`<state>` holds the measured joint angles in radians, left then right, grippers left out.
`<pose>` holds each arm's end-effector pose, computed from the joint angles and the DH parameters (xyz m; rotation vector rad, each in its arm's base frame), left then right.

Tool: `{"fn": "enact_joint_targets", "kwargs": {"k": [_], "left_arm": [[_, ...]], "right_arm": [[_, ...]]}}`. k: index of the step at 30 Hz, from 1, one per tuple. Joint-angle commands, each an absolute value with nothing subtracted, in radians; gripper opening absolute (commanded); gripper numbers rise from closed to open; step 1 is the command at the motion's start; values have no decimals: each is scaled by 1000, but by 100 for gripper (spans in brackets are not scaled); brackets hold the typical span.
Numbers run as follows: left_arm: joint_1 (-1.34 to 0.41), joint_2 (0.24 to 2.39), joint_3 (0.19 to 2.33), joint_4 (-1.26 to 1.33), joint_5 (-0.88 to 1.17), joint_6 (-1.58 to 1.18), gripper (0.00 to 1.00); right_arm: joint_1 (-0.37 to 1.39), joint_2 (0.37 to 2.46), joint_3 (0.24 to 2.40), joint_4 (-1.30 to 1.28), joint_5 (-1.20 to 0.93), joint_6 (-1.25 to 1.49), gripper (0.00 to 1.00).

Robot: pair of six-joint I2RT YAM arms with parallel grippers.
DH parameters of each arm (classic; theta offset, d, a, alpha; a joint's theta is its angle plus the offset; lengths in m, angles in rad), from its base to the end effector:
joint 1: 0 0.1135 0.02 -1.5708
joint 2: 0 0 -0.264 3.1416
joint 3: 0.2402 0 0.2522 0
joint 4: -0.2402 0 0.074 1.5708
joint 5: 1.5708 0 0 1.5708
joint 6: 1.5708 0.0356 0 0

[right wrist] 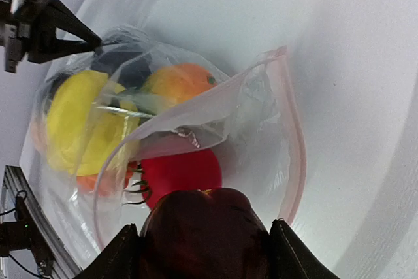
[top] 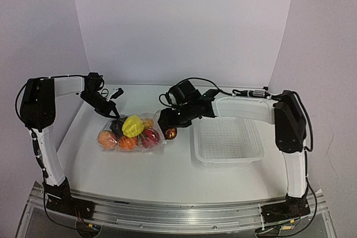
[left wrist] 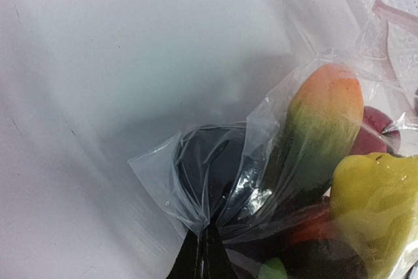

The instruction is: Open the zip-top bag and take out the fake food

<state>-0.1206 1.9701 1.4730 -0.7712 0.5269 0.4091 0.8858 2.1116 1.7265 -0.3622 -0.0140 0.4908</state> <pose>0.3927 -0.0656 0.1926 0.8126 2.5727 -0.6605 0.3070 0.3766 0.2289 -0.4834 2.3779 0.6862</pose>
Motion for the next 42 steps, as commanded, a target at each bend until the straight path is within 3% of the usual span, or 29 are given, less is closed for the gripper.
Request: {"fn": "enact_joint_targets", "kwargs": {"k": [1, 7, 14, 17, 21, 23, 28, 29, 35, 38, 42], "left_arm": [[-110, 1950, 1456, -771, 476, 419, 0], [-110, 1952, 1437, -752, 484, 409, 0], [-110, 1956, 1443, -735, 486, 429, 0], [-110, 1960, 1448, -735, 495, 434, 0], [-112, 1966, 1456, -739, 508, 438, 0], [-111, 1967, 1457, -740, 512, 435, 0], [-111, 1961, 1454, -741, 518, 433, 0], [-111, 1961, 1455, -741, 517, 434, 0], [-112, 1967, 1458, -742, 516, 433, 0], [-112, 1970, 1461, -744, 514, 436, 0], [-112, 1971, 1462, -743, 513, 437, 0]], "right_arm": [[863, 1984, 1648, -281, -74, 546, 18], [833, 1882, 1560, -216, -28, 612, 17], [741, 1678, 1409, -340, 328, 523, 18], [678, 1683, 1392, -463, 414, 465, 20], [611, 1780, 1431, -543, 346, 420, 26], [599, 1842, 1482, -569, 335, 399, 38], [592, 1925, 1625, -640, 325, 378, 84], [593, 1926, 1645, -650, 325, 376, 86], [656, 1928, 1746, -651, 308, 275, 84], [726, 1954, 1778, -597, 195, 189, 74], [757, 2036, 1792, -493, -71, 279, 56]]}}
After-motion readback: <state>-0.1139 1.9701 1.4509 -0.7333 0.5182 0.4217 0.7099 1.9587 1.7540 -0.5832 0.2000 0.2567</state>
